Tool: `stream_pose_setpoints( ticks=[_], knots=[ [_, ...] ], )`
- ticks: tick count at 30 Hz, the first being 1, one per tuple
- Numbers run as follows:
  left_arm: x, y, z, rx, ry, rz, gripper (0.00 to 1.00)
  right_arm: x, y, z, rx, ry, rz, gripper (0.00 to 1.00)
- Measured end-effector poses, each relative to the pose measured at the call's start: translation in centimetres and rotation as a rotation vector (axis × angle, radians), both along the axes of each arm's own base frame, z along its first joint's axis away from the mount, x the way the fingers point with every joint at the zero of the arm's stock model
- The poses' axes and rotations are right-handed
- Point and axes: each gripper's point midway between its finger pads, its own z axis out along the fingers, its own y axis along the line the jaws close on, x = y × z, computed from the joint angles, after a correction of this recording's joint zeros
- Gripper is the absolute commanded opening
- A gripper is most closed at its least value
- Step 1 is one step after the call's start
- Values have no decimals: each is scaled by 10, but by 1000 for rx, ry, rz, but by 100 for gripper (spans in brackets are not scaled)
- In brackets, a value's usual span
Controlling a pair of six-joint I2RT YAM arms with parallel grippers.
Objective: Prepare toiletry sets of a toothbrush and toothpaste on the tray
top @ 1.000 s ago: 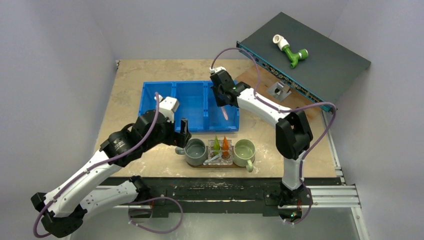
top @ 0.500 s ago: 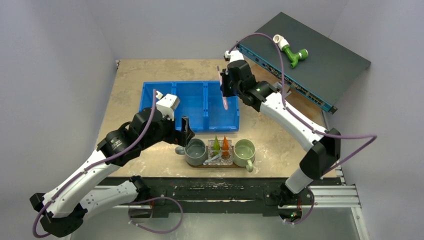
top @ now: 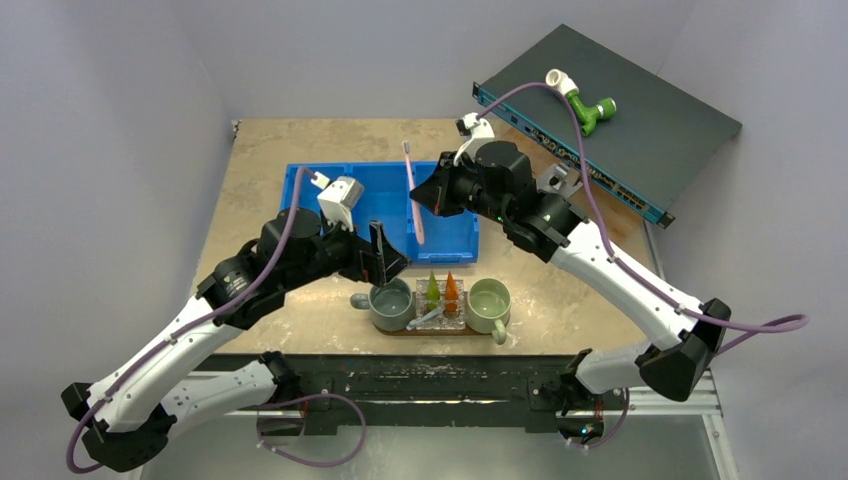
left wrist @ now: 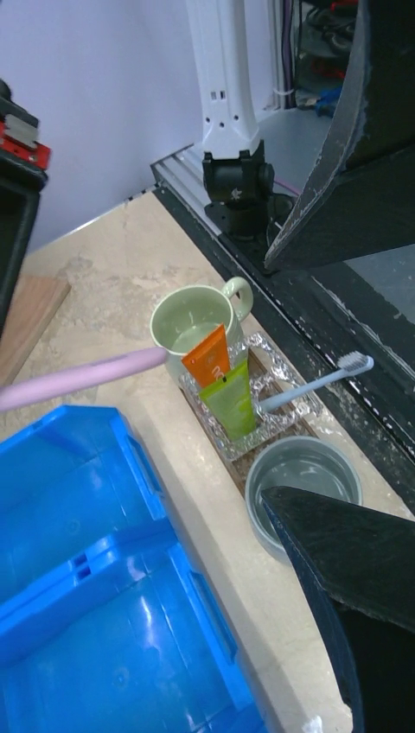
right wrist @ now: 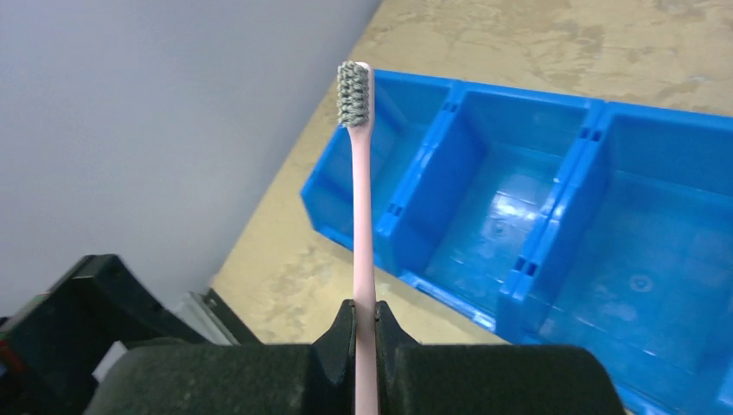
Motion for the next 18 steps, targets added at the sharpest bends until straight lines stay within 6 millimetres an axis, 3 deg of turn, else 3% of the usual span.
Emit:
stream_pose_setpoints(
  ticks=[11,18],
  knots=[
    [-3,-18,24,-145,19,-22,91,-38,21,24,159,30,76,0],
    [-3,-22,32,-193,28,-23,76,-53,28,35,200,18,110,0]
  ],
)
